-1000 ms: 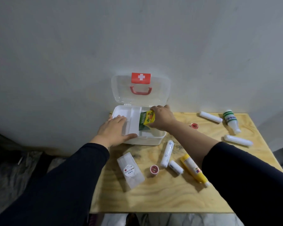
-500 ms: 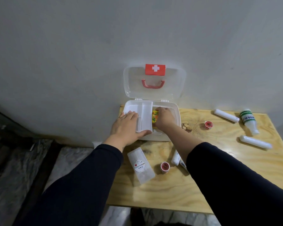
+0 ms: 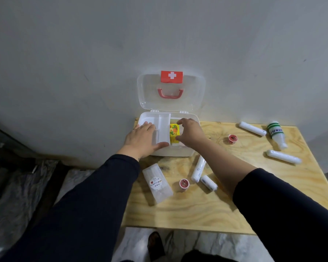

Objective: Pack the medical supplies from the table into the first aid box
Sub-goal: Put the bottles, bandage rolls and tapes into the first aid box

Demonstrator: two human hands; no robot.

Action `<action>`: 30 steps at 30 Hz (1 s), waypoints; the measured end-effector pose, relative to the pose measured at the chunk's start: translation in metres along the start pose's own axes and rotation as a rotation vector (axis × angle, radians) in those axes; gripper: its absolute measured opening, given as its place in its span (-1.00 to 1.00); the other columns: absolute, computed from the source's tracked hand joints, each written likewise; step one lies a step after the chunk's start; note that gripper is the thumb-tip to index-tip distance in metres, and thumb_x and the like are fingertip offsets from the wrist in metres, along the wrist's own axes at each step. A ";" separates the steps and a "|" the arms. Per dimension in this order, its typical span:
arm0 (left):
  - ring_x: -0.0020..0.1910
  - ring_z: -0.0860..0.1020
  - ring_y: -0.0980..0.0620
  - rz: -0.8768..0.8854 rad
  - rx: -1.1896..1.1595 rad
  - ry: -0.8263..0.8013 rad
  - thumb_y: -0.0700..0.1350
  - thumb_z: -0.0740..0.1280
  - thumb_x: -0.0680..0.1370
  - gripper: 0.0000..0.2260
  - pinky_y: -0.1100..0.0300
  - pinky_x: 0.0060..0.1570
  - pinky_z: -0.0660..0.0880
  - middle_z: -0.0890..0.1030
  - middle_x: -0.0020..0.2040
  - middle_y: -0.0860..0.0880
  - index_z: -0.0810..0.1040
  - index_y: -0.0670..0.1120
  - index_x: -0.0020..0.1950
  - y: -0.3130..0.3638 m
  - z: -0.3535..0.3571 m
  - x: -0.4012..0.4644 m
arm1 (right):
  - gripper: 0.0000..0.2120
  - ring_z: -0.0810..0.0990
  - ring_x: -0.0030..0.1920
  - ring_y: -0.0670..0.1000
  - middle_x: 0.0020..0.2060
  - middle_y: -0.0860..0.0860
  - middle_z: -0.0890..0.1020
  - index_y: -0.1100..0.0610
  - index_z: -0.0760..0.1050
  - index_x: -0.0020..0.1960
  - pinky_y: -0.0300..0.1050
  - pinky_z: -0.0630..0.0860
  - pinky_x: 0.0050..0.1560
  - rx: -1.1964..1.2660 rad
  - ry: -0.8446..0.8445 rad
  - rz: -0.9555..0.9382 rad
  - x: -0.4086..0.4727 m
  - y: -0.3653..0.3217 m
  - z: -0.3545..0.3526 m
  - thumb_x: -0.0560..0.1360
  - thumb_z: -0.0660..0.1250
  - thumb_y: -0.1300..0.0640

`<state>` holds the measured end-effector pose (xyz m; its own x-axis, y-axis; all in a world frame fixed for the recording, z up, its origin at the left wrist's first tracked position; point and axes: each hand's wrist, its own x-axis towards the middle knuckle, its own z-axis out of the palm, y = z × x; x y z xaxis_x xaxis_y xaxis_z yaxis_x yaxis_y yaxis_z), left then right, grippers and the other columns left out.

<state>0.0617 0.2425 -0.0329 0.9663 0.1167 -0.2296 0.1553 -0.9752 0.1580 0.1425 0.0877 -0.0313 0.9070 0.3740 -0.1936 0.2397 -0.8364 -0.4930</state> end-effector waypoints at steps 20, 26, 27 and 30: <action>0.45 0.33 -0.10 -0.207 -0.144 -0.111 0.13 0.26 0.56 -0.41 0.00 0.40 0.32 0.30 0.52 -0.04 0.25 -0.09 0.52 -0.002 0.065 -0.145 | -0.43 0.42 0.27 0.18 0.23 0.18 0.44 0.26 0.33 0.30 0.01 0.36 0.26 -0.191 -0.193 -0.072 -0.146 -0.005 0.086 0.48 0.31 -0.11; 0.44 0.34 -0.07 -0.209 -0.134 -0.162 0.14 0.24 0.57 -0.42 0.05 0.38 0.33 0.30 0.51 -0.03 0.25 -0.08 0.52 -0.016 0.082 -0.153 | -0.46 0.43 0.23 0.19 0.19 0.19 0.45 0.26 0.35 0.24 0.01 0.38 0.27 -0.165 -0.133 -0.013 -0.148 -0.010 0.104 0.45 0.33 -0.09; 0.44 0.34 -0.07 -0.207 -0.135 -0.166 0.14 0.24 0.57 -0.42 0.04 0.37 0.33 0.30 0.51 -0.03 0.25 -0.08 0.52 -0.018 0.082 -0.153 | -0.48 0.44 0.23 0.19 0.19 0.20 0.45 0.27 0.35 0.24 0.01 0.39 0.27 -0.179 -0.136 -0.007 -0.148 -0.012 0.104 0.45 0.32 -0.07; 0.42 0.36 -0.09 -0.199 -0.140 -0.188 0.14 0.25 0.56 -0.42 0.00 0.36 0.35 0.34 0.49 -0.05 0.27 -0.09 0.51 -0.026 0.081 -0.151 | -0.51 0.45 0.21 0.18 0.17 0.19 0.47 0.27 0.38 0.22 -0.02 0.39 0.23 -0.192 -0.144 0.026 -0.146 -0.017 0.101 0.43 0.33 -0.02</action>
<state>-0.1052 0.2350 -0.0801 0.8612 0.2526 -0.4411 0.3768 -0.8997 0.2203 -0.0288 0.0875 -0.0806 0.8582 0.3934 -0.3297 0.2911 -0.9021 -0.3185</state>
